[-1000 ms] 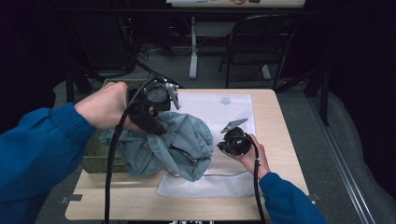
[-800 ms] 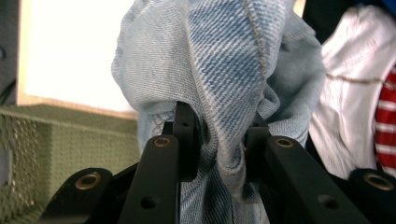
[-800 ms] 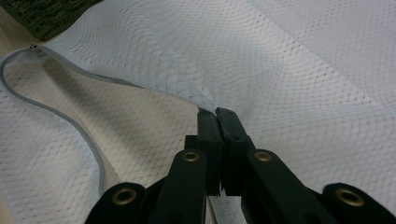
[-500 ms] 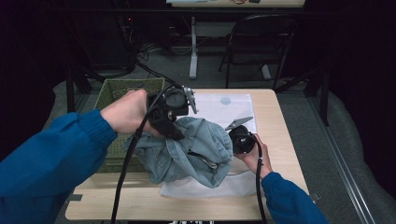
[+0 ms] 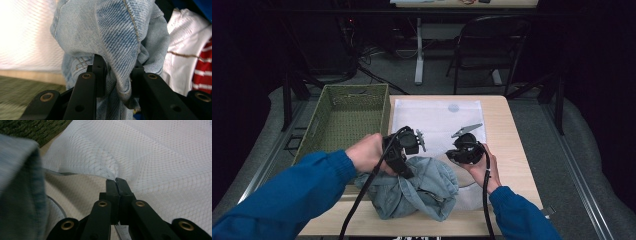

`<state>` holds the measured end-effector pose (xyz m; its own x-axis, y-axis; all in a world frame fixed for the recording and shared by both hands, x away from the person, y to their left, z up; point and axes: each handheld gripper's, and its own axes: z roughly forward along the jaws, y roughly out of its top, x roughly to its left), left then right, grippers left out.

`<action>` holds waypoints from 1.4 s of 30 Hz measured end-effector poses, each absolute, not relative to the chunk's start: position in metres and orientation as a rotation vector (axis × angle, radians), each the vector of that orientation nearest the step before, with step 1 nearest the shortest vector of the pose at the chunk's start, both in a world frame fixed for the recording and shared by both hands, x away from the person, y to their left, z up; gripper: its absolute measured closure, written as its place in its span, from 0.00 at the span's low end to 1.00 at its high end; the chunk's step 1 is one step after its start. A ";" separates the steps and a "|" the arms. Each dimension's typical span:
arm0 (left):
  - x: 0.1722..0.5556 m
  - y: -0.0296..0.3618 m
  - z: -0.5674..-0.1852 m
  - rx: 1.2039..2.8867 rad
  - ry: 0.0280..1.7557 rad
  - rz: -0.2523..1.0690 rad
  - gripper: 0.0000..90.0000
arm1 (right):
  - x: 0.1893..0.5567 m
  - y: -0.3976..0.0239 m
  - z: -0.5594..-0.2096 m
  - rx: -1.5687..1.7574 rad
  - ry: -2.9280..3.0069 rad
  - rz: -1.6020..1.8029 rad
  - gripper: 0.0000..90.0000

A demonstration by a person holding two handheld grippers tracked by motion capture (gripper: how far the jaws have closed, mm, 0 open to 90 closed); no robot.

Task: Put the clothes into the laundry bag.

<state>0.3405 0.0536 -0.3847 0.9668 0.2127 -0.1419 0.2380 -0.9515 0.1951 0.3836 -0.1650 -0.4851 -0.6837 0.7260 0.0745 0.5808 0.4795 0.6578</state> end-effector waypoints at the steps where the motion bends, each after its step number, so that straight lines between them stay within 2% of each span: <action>1: 0.342 0.053 -0.393 2.903 0.356 -0.161 0.83 | 0.383 -0.165 -0.485 1.133 2.511 0.988 1.00; 5: 0.350 0.051 -0.423 2.909 0.433 -0.168 0.83 | 0.381 -0.163 -0.483 1.145 2.520 0.980 1.00; 12: 0.359 0.052 -0.452 2.858 0.552 -0.142 0.83 | 0.374 -0.158 -0.475 1.112 2.521 0.977 1.00; 15: 0.357 0.052 -0.470 2.847 0.611 -0.047 0.82 | 0.372 -0.157 -0.473 1.094 2.520 0.985 1.00; 17: 0.357 0.053 -0.481 2.821 0.647 -0.061 0.82 | 0.370 -0.155 -0.472 1.102 2.521 0.990 1.00; 22: 0.354 0.055 -0.487 2.780 0.615 -0.060 0.81 | 0.370 -0.152 -0.473 1.083 2.526 0.982 1.00; 28: 0.348 0.046 -0.494 2.847 0.523 -0.072 0.81 | 0.370 -0.152 -0.469 1.080 2.488 1.019 1.00; 33: 0.346 0.042 -0.501 2.843 0.542 -0.035 0.81 | 0.370 -0.155 -0.469 1.090 2.488 1.044 1.00; 36: 0.348 0.045 -0.502 2.834 0.531 -0.104 0.81 | 0.369 -0.155 -0.468 1.093 2.483 1.048 1.00; 38: 0.344 0.044 -0.506 2.863 0.432 -0.168 0.81 | 0.370 -0.155 -0.466 1.094 2.463 1.065 1.00; 42: 0.340 0.041 -0.502 2.878 0.386 -0.073 0.77 | 0.375 -0.158 -0.471 1.107 2.478 1.020 1.00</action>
<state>0.3395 0.0412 -0.5025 0.9638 0.2540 -0.0805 0.2659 -0.9373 0.2255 0.3746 -0.1578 -0.4713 -0.6835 0.7275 0.0593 0.5585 0.4691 0.6841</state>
